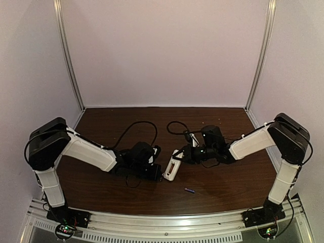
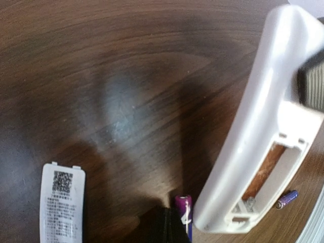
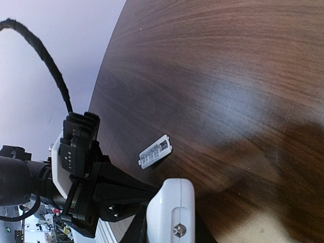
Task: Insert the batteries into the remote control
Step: Adjust the battery at the center of the board, then pick up the battery from the center of the board, then place the battery in the battery compartment, then load the battery into the battery compartment.
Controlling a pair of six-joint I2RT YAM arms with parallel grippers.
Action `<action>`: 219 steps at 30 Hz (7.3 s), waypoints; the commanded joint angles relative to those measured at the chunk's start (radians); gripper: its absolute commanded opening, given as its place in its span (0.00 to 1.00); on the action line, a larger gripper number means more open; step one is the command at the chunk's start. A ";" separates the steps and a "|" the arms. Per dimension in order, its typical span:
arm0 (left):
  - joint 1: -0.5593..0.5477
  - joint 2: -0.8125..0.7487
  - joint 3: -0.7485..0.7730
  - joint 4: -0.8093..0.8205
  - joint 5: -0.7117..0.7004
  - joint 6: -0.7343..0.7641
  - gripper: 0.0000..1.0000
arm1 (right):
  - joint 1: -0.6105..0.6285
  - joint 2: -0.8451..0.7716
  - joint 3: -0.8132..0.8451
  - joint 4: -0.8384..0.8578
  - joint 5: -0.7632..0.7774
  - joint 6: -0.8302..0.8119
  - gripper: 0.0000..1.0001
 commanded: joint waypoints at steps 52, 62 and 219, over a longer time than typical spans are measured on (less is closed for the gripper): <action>-0.193 0.158 0.389 -0.610 -0.200 0.397 0.04 | -0.281 -0.488 -0.234 -0.262 -0.016 -0.078 0.00; -0.190 -0.118 0.293 -0.439 -0.208 0.322 0.00 | -0.222 -0.477 -0.307 -0.032 -0.040 0.095 0.00; -0.311 -0.365 0.032 -0.227 0.140 1.308 0.26 | 0.159 -0.264 -0.030 -0.263 -0.278 0.152 0.00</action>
